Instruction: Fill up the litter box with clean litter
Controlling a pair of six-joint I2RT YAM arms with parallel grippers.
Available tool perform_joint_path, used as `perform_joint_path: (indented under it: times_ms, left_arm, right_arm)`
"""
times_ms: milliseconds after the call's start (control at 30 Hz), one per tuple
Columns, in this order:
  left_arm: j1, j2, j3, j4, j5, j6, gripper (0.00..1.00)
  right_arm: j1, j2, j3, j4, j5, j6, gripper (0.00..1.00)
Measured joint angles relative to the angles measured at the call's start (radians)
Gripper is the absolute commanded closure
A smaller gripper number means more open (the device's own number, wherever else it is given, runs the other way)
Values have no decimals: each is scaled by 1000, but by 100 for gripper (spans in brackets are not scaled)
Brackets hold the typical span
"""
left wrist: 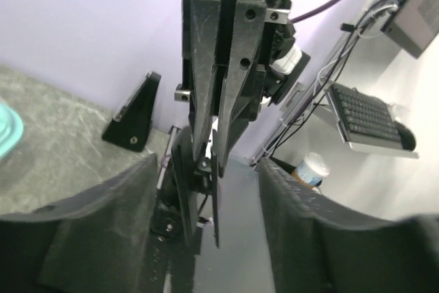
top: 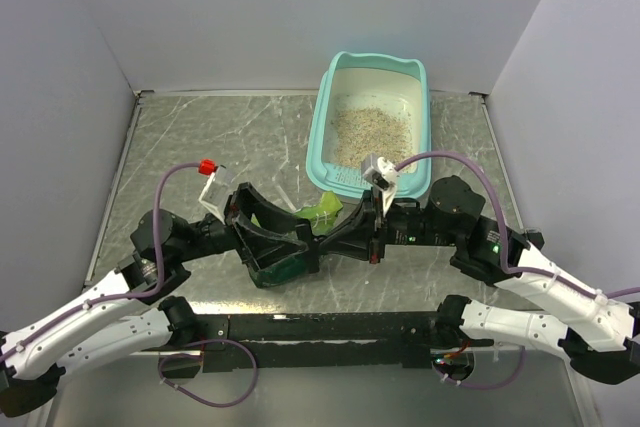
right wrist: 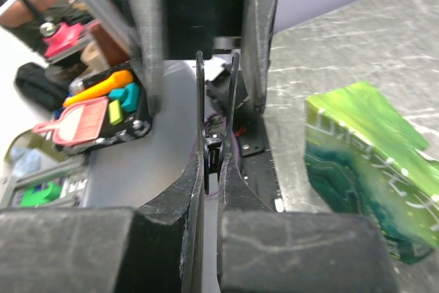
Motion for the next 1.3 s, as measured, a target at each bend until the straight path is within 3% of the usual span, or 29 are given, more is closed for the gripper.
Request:
perform_joint_path:
  times_ms: [400,700,967,1300]
  left_arm:
    - [0,-80,98,-372,-172,203,30]
    - [0,-28,110,-637,-385,412,36]
    - [0,90,81,-685,-436,528,39]
    - [0,71,13,-685,-452,607,40]
  right_arm:
    - [0,-63,3,-116,120,-49,100]
    - [-30,-70,93,-270,235,-158,100]
    - [-78,-21,110,-315,246,-262,100]
    - [-161,63,114,-314,150,-320,100]
